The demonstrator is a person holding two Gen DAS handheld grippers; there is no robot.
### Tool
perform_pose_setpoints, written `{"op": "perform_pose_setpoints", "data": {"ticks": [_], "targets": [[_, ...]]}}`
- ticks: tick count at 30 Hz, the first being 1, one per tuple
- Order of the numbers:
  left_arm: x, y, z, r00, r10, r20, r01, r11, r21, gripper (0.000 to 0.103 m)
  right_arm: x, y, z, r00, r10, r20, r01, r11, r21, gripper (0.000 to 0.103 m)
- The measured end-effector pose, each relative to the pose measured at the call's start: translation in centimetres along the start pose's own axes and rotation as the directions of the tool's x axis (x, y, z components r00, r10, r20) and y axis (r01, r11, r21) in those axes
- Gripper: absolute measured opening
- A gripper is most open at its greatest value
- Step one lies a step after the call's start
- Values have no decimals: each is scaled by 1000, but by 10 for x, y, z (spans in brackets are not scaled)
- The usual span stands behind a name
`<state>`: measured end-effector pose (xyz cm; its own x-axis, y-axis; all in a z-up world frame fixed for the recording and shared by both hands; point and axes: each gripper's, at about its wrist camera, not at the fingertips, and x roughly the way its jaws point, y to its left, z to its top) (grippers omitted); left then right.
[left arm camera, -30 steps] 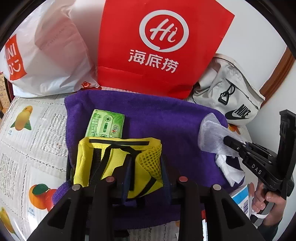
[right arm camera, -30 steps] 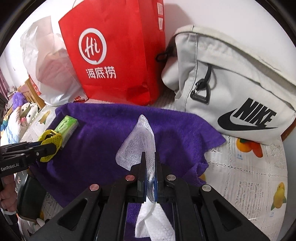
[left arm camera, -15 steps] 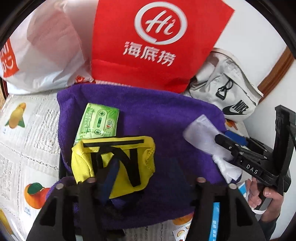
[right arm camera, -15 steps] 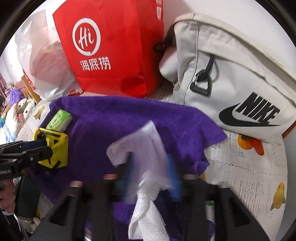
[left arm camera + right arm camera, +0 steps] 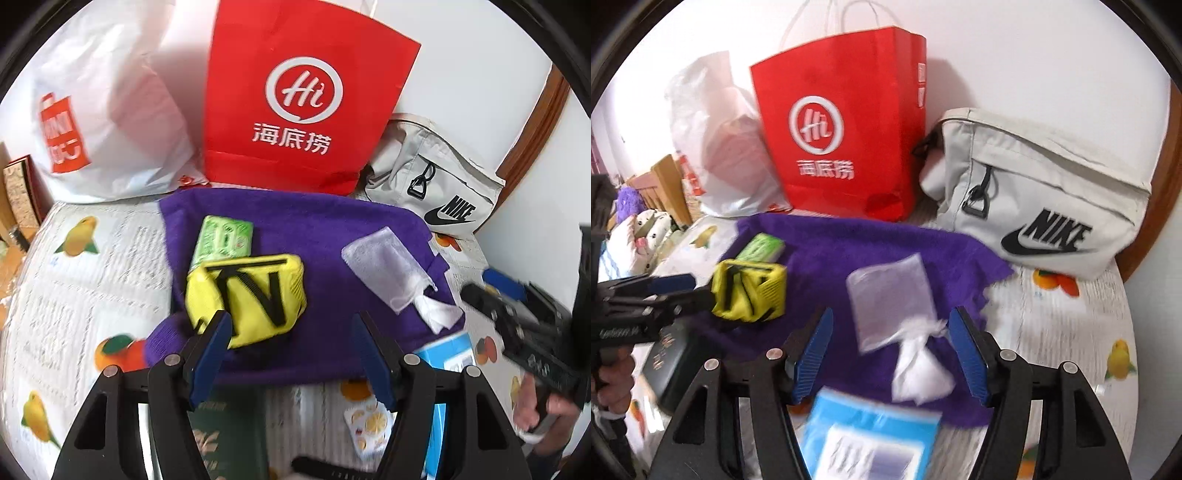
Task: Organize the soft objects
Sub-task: 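Open the right tool to drop the mesh bag while the left tool releases the yellow pouch, then reach to the white foam block and grasp it with the right tool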
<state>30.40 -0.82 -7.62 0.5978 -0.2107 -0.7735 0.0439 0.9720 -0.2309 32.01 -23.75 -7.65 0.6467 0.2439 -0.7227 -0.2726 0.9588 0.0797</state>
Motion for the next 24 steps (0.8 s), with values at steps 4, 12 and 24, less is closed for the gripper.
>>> {"op": "perform_pose_setpoints", "data": {"ticks": [4, 12, 24], "targets": [[-21, 7, -14, 1000, -3, 15, 3, 1000, -8, 66, -24, 21, -26, 999, 43, -7, -44, 999, -9, 65], [-55, 28, -55, 1000, 27, 13, -27, 999, -24, 66, -46, 72, -85, 991, 116, -69, -120, 991, -52, 60], [-78, 36, -111, 999, -27, 16, 28, 999, -38, 66, -80, 81, -158, 987, 145, -73, -143, 989, 28, 64]]}}
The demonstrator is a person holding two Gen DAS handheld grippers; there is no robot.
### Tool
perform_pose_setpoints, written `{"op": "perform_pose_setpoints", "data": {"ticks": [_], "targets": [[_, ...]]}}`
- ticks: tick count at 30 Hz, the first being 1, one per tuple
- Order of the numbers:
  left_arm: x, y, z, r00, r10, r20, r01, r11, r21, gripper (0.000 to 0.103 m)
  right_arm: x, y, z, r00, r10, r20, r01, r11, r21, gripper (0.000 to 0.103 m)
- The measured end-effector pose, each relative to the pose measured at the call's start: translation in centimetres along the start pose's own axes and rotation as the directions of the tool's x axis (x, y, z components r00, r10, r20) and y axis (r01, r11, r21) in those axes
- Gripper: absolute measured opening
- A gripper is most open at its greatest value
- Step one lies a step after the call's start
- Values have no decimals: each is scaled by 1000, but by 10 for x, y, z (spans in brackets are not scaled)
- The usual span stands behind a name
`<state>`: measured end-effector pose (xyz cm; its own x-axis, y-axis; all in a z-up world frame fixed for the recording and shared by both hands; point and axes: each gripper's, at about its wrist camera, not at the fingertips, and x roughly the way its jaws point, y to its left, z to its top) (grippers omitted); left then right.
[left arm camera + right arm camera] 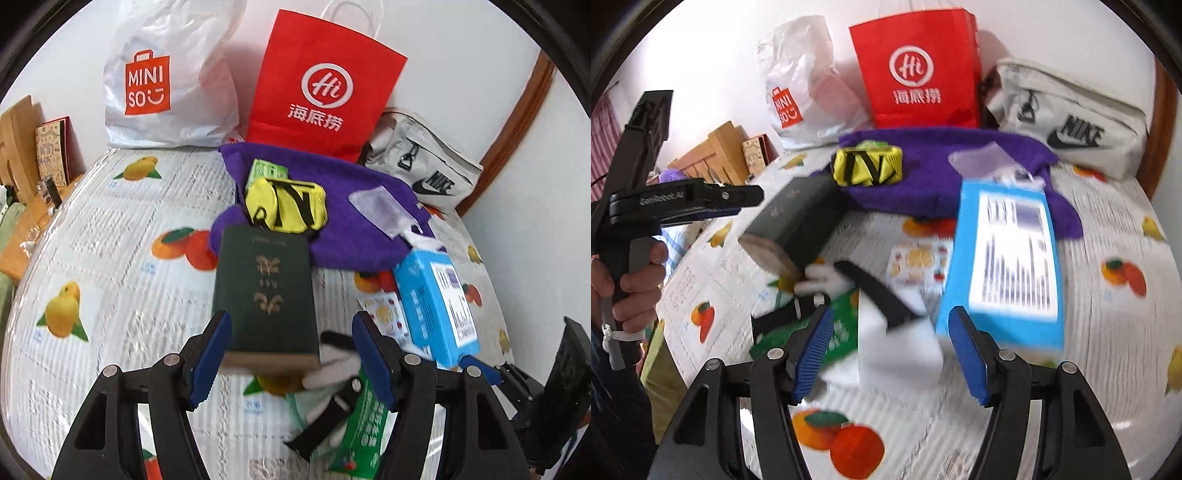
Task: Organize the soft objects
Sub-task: 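Reach to the white foam block and grasp it with the right tool, then lift the white foam block with the right tool while the left tool grasps a black strap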
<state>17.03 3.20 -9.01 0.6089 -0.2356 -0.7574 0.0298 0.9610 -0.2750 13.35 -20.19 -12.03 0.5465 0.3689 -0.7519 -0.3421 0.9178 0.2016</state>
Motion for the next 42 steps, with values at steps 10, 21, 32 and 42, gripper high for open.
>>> {"op": "perform_pose_setpoints", "data": {"ticks": [10, 21, 32, 42], "targets": [[3, -1, -48, 999, -19, -33, 21, 998, 63, 66, 20, -5, -26, 1000, 10, -20, -9, 998, 65, 64], [39, -21, -85, 994, 35, -100, -8, 966, 258, 66, 16, 1, -36, 1000, 2, 18, -3, 998, 65, 51], [32, -17, -93, 997, -2, -75, 21, 967, 256, 30, -13, -5, -51, 997, -18, 73, 13, 998, 64, 51], [20, -10, -102, 998, -5, -63, 20, 971, 237, 14, -51, -10, -76, 989, -69, 128, 67, 998, 18, 51]]}}
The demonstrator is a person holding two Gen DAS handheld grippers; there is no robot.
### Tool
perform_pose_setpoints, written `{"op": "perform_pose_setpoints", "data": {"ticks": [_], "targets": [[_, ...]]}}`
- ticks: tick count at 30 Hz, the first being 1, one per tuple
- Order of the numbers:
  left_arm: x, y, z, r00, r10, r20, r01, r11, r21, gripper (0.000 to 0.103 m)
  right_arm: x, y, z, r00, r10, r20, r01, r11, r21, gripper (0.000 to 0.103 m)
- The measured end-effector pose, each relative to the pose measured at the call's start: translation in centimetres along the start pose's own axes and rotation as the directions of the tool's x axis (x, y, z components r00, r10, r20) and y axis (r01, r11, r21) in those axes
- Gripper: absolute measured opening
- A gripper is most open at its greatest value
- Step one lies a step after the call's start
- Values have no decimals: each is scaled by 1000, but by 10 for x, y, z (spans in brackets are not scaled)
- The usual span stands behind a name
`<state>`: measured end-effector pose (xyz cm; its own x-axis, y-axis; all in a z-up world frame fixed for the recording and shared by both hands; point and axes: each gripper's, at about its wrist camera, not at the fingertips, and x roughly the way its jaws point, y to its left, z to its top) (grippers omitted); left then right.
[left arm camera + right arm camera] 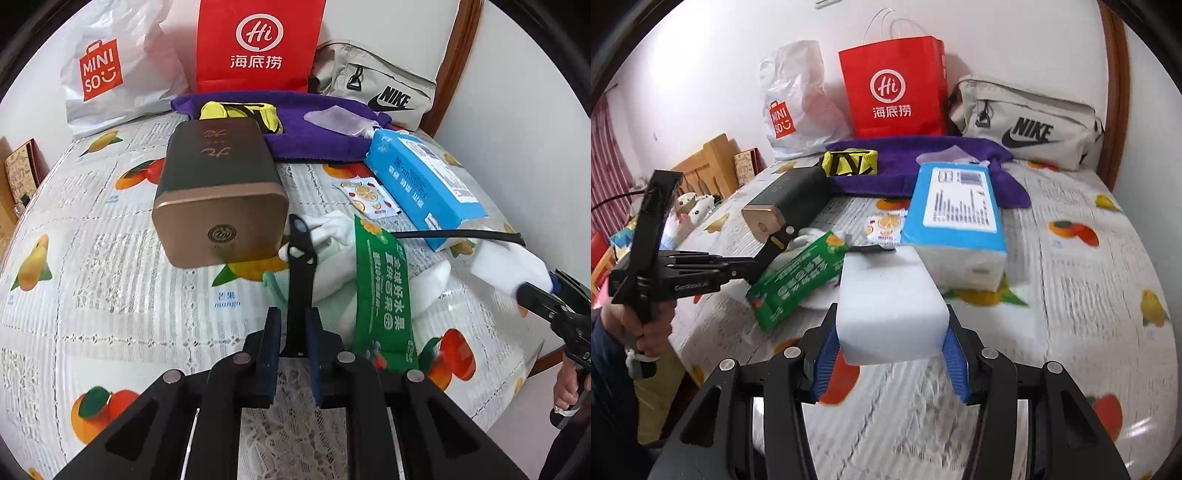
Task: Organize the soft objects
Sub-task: 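Lift the white foam block with the right tool while the left tool grasps a black strap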
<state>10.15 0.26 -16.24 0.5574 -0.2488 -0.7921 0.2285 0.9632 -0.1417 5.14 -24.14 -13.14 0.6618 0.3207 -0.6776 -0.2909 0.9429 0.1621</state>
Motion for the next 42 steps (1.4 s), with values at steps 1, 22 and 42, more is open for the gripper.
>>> {"op": "perform_pose_setpoints", "data": {"ticks": [1, 22, 42], "targets": [[1, 0, -1, 1000, 7, -5, -7, 1000, -3, 14, -3, -2, -3, 1000, 0, -2, 0, 1000, 5, 51], [14, -7, 2, 1000, 26, -5, -26, 1000, 11, 18, -10, -43, -55, 982, -145, -120, 151, 987, 47, 51], [-28, 17, -9, 997, 36, 65, -31, 997, -76, 18, -21, -47, -46, 985, -158, -67, 165, 981, 98, 50]]}}
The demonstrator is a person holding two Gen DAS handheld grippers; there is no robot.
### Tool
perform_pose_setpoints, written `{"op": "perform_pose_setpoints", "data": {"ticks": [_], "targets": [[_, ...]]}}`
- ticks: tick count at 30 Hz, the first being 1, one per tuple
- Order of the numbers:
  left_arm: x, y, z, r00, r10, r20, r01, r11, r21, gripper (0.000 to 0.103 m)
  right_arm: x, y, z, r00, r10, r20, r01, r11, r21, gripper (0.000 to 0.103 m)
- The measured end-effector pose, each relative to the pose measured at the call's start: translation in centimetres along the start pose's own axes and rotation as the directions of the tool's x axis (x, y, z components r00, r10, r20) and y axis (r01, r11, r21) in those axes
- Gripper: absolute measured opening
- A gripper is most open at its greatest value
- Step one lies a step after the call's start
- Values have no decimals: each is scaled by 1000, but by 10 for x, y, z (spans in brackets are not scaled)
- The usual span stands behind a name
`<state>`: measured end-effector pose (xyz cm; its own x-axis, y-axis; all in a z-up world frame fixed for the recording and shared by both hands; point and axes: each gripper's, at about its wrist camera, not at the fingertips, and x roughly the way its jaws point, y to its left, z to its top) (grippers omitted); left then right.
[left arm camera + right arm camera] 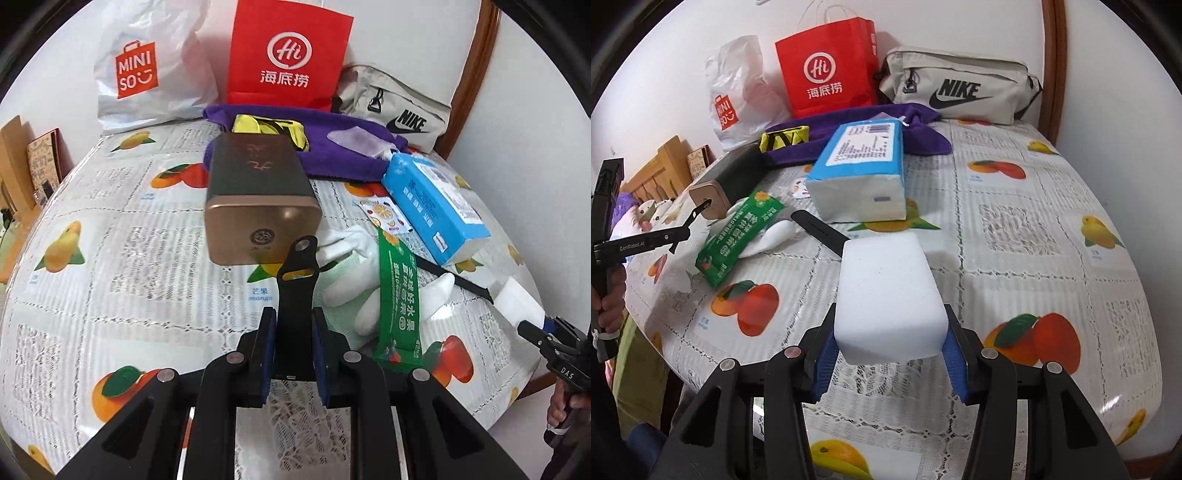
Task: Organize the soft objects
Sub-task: 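Lift the white foam block with the right tool while the left tool grasps a black strap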
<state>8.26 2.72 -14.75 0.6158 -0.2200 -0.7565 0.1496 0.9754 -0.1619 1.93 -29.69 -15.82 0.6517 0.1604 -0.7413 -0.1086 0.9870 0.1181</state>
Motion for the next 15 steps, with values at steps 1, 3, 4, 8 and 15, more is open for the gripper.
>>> {"op": "perform_pose_setpoints", "data": {"ticks": [1, 3, 4, 8, 15], "targets": [[-2, 1, 0, 1000, 4, 5, -4, 1000, -2, 18, -2, 0, 1, 1000, -1, 4, 1, 1000, -2, 50], [-6, 2, 1, 1000, 7, 11, -7, 1000, -4, 18, -7, 0, 4, 1000, 4, 19, -4, 1000, 3, 50], [-8, 3, 1, 1000, 10, 14, -10, 1000, -7, 18, -9, 0, 5, 1000, 5, 23, -5, 1000, 5, 50], [-13, 5, 4, 1000, 16, 22, -16, 1000, -19, 18, -18, 3, 11, 999, 5, 47, -5, 1000, -5, 50], [-27, 3, 15, 999, 17, 49, -16, 1000, -21, 18, -25, 9, 26, 997, 23, 70, -22, 1000, -14, 50]]}}
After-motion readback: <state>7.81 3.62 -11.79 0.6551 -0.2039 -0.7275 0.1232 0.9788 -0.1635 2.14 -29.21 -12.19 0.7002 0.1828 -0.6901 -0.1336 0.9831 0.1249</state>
